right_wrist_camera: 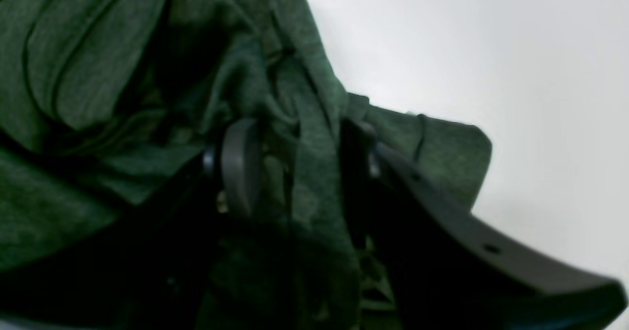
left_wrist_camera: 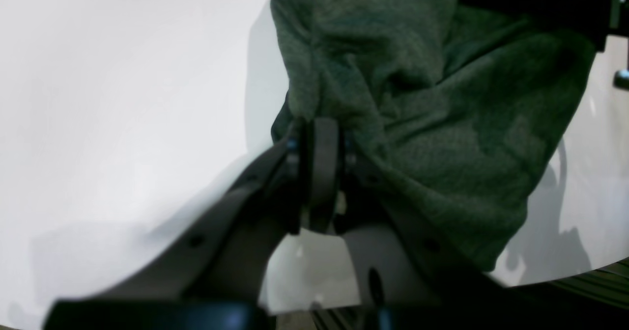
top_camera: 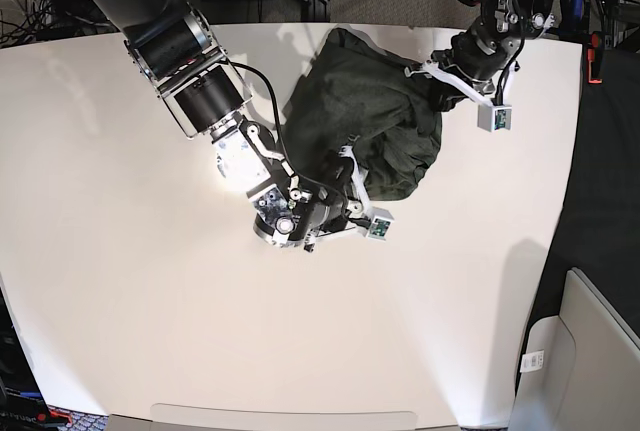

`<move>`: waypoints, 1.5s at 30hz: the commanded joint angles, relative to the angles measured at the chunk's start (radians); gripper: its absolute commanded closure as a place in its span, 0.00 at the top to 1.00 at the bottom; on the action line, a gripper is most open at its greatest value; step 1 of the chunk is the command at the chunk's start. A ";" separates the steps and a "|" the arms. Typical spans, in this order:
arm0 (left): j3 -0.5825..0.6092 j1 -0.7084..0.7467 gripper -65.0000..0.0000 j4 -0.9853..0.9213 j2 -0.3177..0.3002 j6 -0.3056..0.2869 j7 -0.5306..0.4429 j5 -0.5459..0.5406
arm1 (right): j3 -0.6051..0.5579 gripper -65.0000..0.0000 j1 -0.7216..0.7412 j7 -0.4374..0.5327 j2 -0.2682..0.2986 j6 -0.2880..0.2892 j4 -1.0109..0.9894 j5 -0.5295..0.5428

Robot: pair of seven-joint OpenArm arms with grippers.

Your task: Fold the T-shirt properly

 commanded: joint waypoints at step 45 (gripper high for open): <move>-0.006 0.001 0.01 0.022 -0.009 -0.005 -0.025 0.000 | 0.105 0.49 0.078 0.073 -0.062 0.002 0.065 -0.031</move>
